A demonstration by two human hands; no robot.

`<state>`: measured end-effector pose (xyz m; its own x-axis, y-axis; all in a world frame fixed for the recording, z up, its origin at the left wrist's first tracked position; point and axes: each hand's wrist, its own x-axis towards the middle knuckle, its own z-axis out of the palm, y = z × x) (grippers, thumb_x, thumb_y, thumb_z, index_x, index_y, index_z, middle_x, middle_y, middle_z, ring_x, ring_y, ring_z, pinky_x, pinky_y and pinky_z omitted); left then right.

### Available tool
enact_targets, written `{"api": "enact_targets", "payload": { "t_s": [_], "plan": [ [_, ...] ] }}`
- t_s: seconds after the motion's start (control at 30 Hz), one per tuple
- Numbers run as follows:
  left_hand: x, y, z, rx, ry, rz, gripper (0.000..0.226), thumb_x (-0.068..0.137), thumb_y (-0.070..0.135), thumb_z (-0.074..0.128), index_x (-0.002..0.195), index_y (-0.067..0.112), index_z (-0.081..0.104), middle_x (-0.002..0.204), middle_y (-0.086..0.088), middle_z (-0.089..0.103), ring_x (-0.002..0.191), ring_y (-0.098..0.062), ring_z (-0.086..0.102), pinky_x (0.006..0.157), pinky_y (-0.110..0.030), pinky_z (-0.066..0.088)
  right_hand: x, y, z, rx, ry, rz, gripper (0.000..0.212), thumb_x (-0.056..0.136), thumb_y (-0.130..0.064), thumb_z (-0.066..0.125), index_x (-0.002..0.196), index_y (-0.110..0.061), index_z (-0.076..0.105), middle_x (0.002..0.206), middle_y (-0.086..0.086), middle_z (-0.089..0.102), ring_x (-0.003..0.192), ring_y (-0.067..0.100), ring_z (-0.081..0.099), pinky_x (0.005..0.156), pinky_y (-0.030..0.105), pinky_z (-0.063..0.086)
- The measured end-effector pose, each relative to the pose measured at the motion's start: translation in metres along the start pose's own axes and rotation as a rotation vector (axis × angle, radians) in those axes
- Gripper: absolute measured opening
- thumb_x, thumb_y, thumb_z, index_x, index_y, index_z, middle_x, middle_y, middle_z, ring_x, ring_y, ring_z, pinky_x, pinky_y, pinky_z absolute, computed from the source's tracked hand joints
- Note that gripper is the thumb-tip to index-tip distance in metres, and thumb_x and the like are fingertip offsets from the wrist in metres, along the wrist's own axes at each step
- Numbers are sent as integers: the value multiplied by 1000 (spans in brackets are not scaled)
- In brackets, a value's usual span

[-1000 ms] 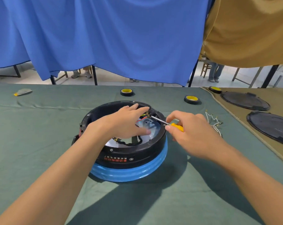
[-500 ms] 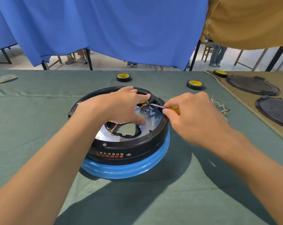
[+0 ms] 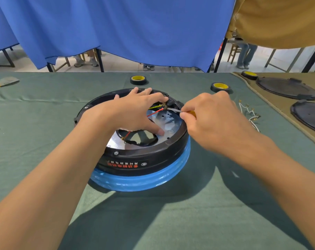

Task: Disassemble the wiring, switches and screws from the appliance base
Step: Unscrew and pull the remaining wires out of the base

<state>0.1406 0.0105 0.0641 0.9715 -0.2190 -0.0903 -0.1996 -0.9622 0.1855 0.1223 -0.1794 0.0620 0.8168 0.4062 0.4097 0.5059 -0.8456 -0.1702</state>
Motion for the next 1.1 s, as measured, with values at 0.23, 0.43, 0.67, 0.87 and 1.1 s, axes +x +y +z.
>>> {"api": "enact_targets", "payload": {
  "t_s": [0.23,0.43,0.67,0.87,1.1],
  "plan": [
    [3,-2,-1,39,22,49,89,73,61,70,146,43,22,158,6,18,147,-28,10,115,-58,17,26,19,-19,192,-131,47,16,87,-19,65,81,-19,79,46,-14,59,58,-1,56,58,17,43],
    [4,-2,1,23,16,70,88,74,58,70,146,39,23,156,4,21,147,-28,9,119,-49,11,31,17,-9,331,-178,122,14,86,-21,68,76,-23,78,48,-9,58,57,6,49,57,25,38],
    [6,-6,2,42,18,93,93,72,64,66,148,40,18,160,4,16,149,-24,5,120,-50,10,-2,1,0,61,14,9,21,92,-28,53,91,-21,73,91,12,69,88,33,57,83,42,50],
    [4,-6,-2,89,16,49,96,72,66,67,149,52,12,163,3,8,150,-20,4,119,-48,13,-8,-5,7,-10,92,25,18,90,-21,53,97,-15,68,90,16,65,81,38,57,66,32,44],
    [1,0,-7,86,-1,13,94,74,62,69,148,53,12,163,2,4,149,-23,7,117,-47,15,-7,-8,6,11,84,22,21,90,-21,51,97,-13,69,92,17,66,83,39,58,73,38,50]
  ]
}}
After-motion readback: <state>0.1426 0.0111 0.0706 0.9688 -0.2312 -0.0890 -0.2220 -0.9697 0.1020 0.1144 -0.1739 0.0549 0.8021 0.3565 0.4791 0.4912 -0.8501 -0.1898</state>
